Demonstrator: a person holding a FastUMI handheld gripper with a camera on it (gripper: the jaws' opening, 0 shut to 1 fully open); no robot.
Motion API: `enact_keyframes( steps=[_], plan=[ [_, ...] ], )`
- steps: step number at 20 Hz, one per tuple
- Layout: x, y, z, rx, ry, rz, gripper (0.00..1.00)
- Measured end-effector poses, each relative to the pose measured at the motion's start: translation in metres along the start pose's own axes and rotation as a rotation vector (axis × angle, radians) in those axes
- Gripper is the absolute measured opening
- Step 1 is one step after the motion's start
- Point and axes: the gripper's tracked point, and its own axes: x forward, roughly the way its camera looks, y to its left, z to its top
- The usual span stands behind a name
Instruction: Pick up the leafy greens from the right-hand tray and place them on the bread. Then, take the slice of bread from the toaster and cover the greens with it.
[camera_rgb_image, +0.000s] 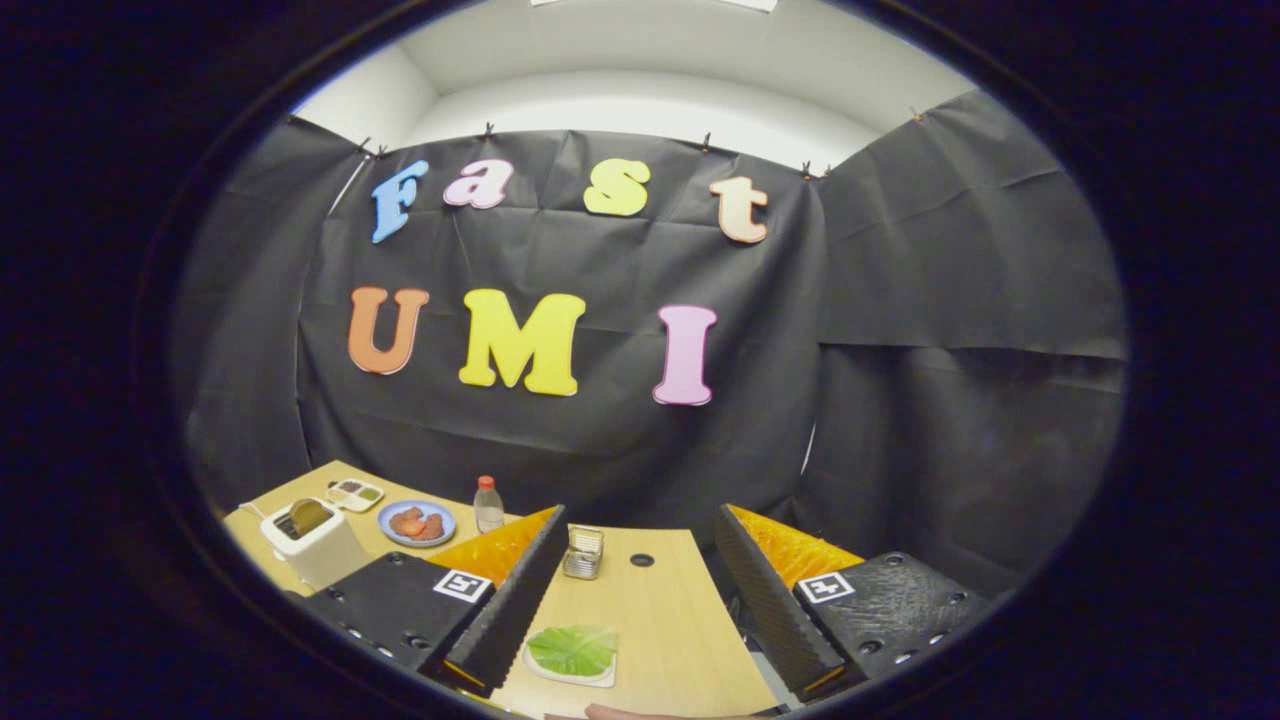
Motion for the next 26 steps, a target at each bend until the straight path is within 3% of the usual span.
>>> enact_keyframes(
  steps=[6, 13, 20, 25, 26],
  plan=[
    [0.059, -0.003, -0.081, -0.017, 0.126, 0.104, 0.95],
    [0.127, 0.010, -0.208, -0.015, 0.376, 0.164, 0.95],
    [0.161, 0.034, -0.324, 0.022, 0.675, 0.259, 0.96],
    [0.178, 0.049, -0.363, 0.018, 0.796, 0.305, 0.97],
    [0.177, 0.053, -0.370, 0.010, 0.832, 0.321, 0.91]
  ],
)
